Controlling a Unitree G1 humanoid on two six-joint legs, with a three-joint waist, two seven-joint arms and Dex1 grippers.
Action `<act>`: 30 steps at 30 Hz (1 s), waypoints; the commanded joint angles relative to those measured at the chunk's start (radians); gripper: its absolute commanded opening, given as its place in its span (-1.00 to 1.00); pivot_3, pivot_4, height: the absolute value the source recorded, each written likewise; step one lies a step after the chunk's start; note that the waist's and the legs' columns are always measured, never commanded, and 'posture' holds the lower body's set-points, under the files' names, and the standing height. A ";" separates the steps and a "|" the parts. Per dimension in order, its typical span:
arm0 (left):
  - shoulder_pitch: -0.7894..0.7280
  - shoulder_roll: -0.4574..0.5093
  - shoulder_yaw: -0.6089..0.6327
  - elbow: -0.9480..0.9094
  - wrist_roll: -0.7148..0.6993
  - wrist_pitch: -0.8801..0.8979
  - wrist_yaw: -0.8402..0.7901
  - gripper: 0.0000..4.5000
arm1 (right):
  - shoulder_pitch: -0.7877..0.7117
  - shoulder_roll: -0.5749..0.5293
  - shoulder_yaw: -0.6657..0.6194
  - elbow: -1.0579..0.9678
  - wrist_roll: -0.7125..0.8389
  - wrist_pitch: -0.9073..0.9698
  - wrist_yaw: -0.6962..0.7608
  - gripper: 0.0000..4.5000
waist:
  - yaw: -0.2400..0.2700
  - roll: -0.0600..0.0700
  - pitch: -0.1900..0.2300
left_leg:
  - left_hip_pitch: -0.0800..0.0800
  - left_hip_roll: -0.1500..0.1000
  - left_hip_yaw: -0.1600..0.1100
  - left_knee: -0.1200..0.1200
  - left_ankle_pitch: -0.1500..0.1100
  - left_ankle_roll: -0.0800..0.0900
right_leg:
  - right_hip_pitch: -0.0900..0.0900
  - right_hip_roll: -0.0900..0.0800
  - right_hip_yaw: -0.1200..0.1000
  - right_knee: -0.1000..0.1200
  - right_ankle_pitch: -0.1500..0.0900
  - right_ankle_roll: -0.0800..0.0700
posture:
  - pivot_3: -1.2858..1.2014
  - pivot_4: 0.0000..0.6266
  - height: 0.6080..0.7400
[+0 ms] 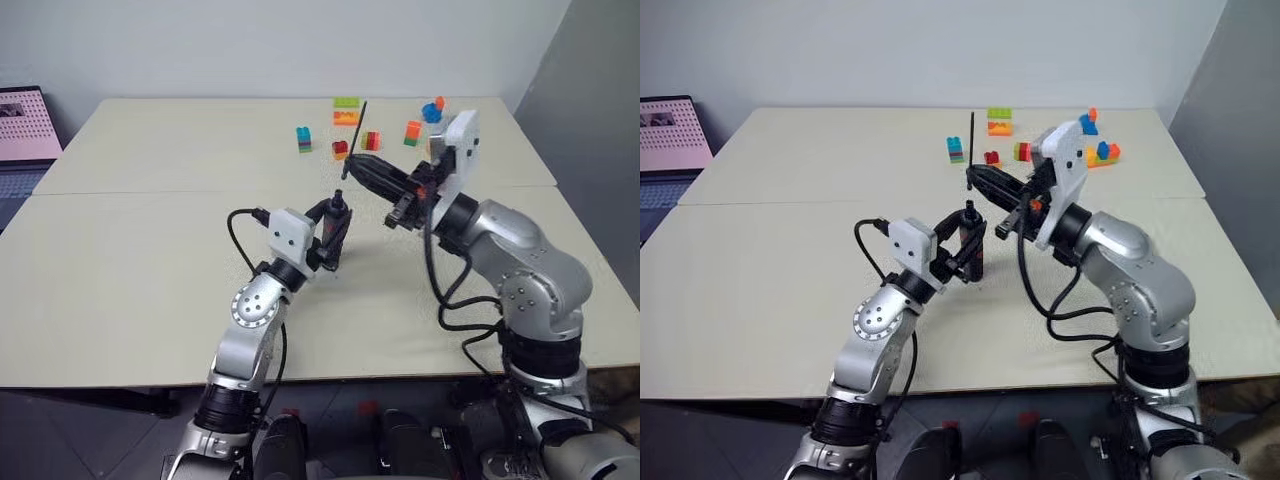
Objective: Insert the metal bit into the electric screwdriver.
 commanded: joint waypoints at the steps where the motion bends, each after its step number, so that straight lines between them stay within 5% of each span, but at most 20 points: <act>1: -0.025 0.065 -0.002 -0.077 -0.163 0.153 -0.167 -0.28 | -0.048 -0.099 -0.061 0.034 0.065 -0.054 0.156 -1.00 | 0.001 0.000 0.000 | 0.000 0.000 0.000 0.000 0.000 0.000 | 0.000 0.000 0.000 0.000 0.000 0.000 | 0.03 -0.52 1.00; 18: -0.032 0.080 -0.075 0.008 -0.112 0.020 -0.344 -0.28 | -0.041 -0.286 -0.022 0.093 0.202 -0.007 0.462 -1.00 | 0.006 -0.001 0.001 | -0.003 -0.001 0.000 0.000 0.000 0.000 | 0.000 -0.001 -0.001 0.000 -0.003 0.006 | 0.03 -0.52 1.00; 30: -0.008 0.098 -0.052 0.054 -0.089 -0.013 -0.349 -0.28 | -0.072 -0.286 0.024 0.203 0.143 -0.088 0.558 -1.00 | 0.005 -0.001 0.001 | 0.000 -0.001 0.000 0.000 0.000 0.000 | 0.001 -0.001 -0.001 0.002 -0.003 0.006 | 0.03 -0.52 1.00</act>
